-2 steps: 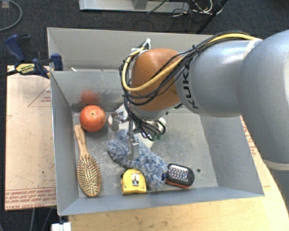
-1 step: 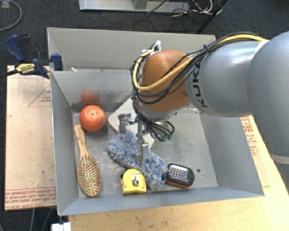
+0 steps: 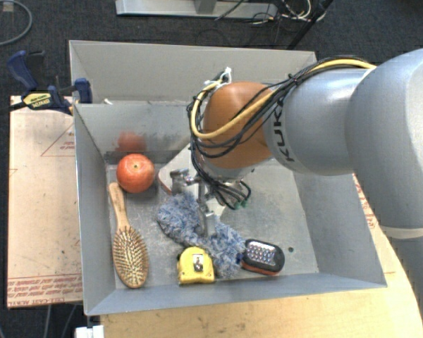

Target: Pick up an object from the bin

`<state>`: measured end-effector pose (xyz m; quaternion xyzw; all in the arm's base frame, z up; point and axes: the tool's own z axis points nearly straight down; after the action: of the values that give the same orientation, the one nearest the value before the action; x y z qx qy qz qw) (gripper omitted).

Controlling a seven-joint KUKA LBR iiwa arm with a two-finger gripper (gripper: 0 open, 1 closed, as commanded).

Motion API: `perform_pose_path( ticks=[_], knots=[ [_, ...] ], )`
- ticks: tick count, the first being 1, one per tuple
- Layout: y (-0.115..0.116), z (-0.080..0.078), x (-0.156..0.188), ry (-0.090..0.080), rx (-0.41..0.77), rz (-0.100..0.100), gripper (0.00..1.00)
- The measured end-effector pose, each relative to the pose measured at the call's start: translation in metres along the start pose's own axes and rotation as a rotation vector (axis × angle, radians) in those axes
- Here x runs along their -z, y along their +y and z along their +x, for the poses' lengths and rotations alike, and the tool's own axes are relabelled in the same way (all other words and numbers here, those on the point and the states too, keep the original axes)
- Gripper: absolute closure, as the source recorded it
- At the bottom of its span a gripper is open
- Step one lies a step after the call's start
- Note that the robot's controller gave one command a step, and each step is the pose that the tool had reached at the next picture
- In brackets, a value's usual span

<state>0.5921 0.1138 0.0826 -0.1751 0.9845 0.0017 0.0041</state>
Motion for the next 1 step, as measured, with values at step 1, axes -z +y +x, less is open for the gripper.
perform_pose_path(
  ticks=[1],
  knots=[
    [-0.0021, 0.0170, -0.0078, 0.005, -0.202, -0.003, 1.00]
  ],
)
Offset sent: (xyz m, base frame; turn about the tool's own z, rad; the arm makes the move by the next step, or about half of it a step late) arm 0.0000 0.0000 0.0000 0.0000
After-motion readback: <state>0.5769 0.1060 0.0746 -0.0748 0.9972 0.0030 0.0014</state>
